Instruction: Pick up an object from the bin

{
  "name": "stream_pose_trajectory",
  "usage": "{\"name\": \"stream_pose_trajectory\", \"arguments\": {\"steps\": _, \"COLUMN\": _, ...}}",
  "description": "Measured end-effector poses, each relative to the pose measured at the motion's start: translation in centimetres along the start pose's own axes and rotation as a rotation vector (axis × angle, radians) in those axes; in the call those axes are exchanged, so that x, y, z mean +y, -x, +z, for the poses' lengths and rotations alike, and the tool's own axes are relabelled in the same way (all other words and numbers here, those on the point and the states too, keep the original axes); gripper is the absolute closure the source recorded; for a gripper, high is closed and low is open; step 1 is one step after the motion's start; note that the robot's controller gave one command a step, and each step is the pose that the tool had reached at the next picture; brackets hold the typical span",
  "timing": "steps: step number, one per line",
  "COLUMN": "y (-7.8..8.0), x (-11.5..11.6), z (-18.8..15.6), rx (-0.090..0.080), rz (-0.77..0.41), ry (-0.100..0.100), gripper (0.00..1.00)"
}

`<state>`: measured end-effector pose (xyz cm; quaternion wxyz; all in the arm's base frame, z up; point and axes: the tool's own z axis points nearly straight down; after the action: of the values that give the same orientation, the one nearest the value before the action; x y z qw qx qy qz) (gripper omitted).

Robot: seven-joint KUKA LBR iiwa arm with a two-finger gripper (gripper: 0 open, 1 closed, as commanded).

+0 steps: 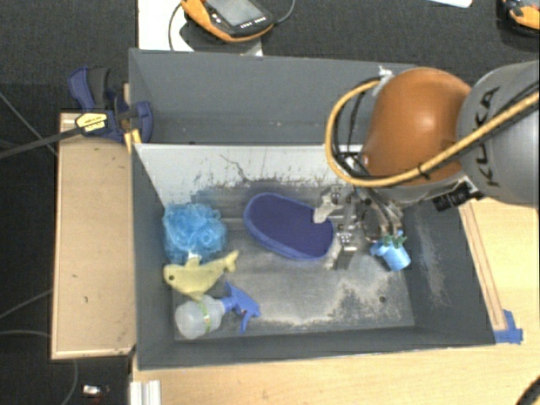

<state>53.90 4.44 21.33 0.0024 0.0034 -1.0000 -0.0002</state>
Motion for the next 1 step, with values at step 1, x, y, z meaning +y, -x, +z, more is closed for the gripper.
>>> {"name": "stream_pose_trajectory", "arguments": {"steps": 1, "y": 0.16, "x": -0.03, "z": -0.38, "rx": -0.008, "rz": 0.002, "ry": 0.000, "gripper": 0.00}}
